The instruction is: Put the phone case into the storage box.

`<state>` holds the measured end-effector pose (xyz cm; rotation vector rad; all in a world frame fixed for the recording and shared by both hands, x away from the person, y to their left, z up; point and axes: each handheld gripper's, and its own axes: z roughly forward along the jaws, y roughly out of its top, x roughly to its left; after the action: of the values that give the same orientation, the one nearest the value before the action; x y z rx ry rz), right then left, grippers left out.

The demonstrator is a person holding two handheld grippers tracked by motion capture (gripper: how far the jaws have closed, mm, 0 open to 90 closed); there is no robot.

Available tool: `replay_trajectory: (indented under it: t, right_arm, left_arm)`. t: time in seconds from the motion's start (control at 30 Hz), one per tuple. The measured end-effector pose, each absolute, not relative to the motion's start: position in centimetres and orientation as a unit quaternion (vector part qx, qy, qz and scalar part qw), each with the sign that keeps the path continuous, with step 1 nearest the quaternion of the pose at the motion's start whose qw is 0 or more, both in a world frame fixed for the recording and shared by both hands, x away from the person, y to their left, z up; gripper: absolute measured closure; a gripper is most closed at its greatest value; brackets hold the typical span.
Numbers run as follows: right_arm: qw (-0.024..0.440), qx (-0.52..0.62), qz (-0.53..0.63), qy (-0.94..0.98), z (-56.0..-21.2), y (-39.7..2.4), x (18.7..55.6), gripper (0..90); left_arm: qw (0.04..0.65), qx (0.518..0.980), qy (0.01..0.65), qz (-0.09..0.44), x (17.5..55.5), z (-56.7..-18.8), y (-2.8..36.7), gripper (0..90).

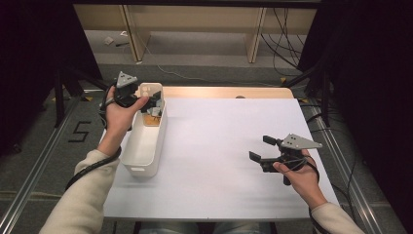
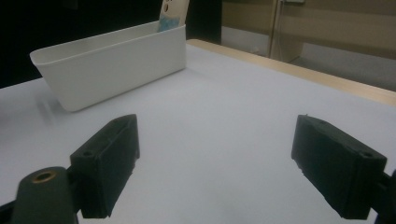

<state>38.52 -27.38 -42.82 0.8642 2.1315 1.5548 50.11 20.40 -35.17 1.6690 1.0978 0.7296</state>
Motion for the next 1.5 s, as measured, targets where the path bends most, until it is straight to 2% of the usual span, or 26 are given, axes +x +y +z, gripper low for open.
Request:
replay_trajectory:
  t: [0.23, 0.5, 1.3, 1.5]
  right_arm:
    - [0.185, 0.307, 0.548, 0.756, -42.8, -27.4, 38.5, 16.2]
    - [0.185, 0.306, 0.547, 0.757, -42.8, -27.4, 38.5, 16.2]
    - [0.188, 0.305, 0.548, 0.756, -42.6, -27.4, 38.4, 16.2]
    - [0.188, 0.304, 0.549, 0.756, -42.6, -27.4, 38.4, 16.2]
  left_arm:
    - [0.485, 0.692, 0.445, 0.297, 48.7, -36.0, 20.7, 11.7]
    - [0.517, 0.686, 0.428, 0.282, 47.2, -36.0, 20.1, 12.4]
    - [0.55, 0.689, 0.391, 0.266, 44.1, -37.3, 18.4, 12.2]
    - [0.551, 0.695, 0.381, 0.261, 43.3, -37.5, 18.4, 8.9]
